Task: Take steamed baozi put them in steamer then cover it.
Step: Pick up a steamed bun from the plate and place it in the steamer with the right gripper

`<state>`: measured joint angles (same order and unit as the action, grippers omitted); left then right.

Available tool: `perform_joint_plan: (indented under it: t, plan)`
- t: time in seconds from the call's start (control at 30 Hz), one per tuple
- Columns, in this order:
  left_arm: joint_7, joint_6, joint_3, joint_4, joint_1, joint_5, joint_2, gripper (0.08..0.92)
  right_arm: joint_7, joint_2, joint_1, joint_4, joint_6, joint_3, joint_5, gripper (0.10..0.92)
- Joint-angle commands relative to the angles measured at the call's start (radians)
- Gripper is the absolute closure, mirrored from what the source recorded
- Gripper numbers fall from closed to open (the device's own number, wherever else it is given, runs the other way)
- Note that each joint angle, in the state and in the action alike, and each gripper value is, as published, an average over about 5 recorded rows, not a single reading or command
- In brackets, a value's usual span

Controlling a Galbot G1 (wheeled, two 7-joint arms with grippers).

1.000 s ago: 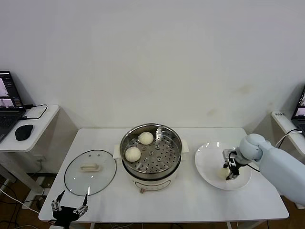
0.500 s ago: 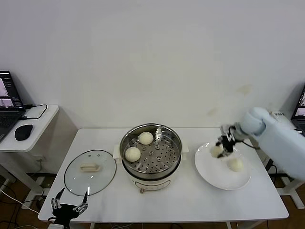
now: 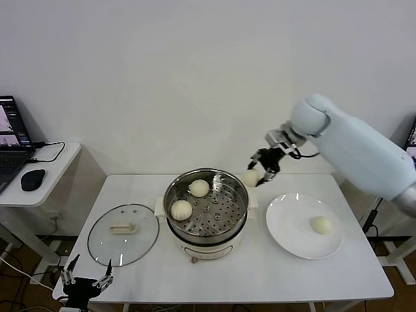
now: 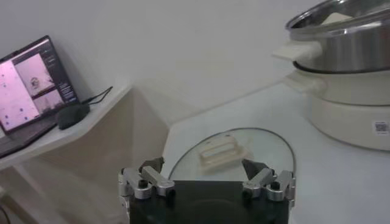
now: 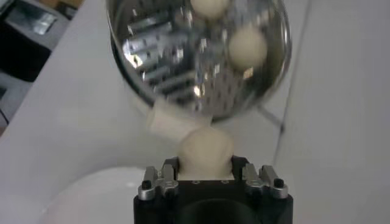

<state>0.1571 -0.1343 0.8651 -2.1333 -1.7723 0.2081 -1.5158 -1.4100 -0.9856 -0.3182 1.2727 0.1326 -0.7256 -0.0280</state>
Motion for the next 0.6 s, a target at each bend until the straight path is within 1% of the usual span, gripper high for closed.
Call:
perform_joint_plan:
  t: [0.03, 0.17, 0.33, 0.6]
  plan:
    - [-0.002, 0.001, 0.007, -0.006, -0.004, 0.004, -0.003, 0.177, -0.045, -0.148, -0.074, 0.026, 0.322, -0.086, -0.042, 0.483]
    - [-0.002, 0.002, 0.009, -0.008, 0.002, 0.004, -0.009, 0.177, -0.050, -0.164, -0.078, 0.046, 0.374, -0.133, -0.051, 0.482]
    - [-0.001, 0.002, 0.011, -0.009, 0.016, 0.002, -0.019, 0.177, -0.045, -0.203, -0.052, 0.064, 0.459, -0.144, -0.182, 0.482]
    - [0.000, 0.001, 0.013, -0.012, 0.018, 0.001, -0.024, 0.177, -0.024, -0.234, -0.014, 0.113, 0.464, -0.193, -0.217, 0.482]
